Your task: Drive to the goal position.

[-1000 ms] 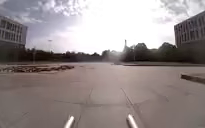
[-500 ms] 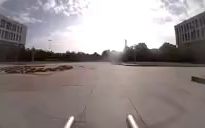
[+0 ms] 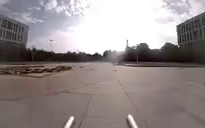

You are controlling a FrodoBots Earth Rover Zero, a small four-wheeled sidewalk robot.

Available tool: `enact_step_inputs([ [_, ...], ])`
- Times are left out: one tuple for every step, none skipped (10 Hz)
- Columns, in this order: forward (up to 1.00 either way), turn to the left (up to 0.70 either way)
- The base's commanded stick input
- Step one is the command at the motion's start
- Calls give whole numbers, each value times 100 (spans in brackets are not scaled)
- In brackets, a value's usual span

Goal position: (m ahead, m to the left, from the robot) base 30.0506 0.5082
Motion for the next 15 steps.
enact_step_inputs([
  [100, 0],
  [100, 0],
  [100, 0],
  [100, 0],
  [100, 0],
  [100, 0],
  [100, 0],
  [100, 0],
  [100, 0],
  [100, 0],
  [100, 0],
  [100, 0],
  [100, 0],
  [100, 0],
  [100, 0],
])
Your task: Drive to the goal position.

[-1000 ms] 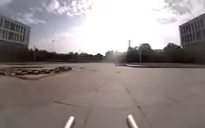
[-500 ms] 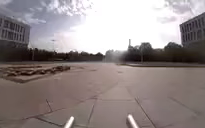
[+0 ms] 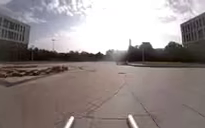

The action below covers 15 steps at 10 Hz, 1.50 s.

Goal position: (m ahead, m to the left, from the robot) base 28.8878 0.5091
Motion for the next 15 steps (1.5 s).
enact_step_inputs([
  [100, 0],
  [100, 0],
  [100, 0],
  [100, 0],
  [100, 0],
  [100, -3],
  [100, -12],
  [100, 0],
  [100, 0],
  [100, 0],
  [100, -6],
  [100, -28],
  [100, -28],
  [100, -1],
  [100, 0],
])
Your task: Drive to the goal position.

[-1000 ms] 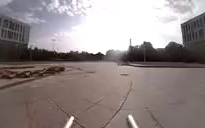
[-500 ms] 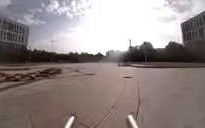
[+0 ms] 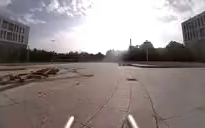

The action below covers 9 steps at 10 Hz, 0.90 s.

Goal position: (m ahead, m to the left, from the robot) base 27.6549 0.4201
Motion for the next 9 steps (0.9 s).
enact_step_inputs([
  [100, 0],
  [100, 0],
  [100, 0],
  [100, 0],
  [100, 0],
  [100, 0],
  [100, 0],
  [100, 0],
  [100, 0],
])
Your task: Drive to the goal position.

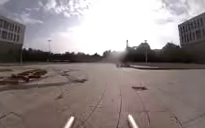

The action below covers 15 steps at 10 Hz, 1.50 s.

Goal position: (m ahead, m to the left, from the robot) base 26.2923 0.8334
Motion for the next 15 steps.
enact_step_inputs([
  [100, 0],
  [100, 0],
  [100, 0],
  [100, 0],
  [100, 0],
  [99, 0],
  [96, 0],
  [40, 0],
  [0, 0],
  [0, 0],
  [0, 0],
  [0, 0],
  [0, 0],
  [0, 0],
  [0, 0],
])
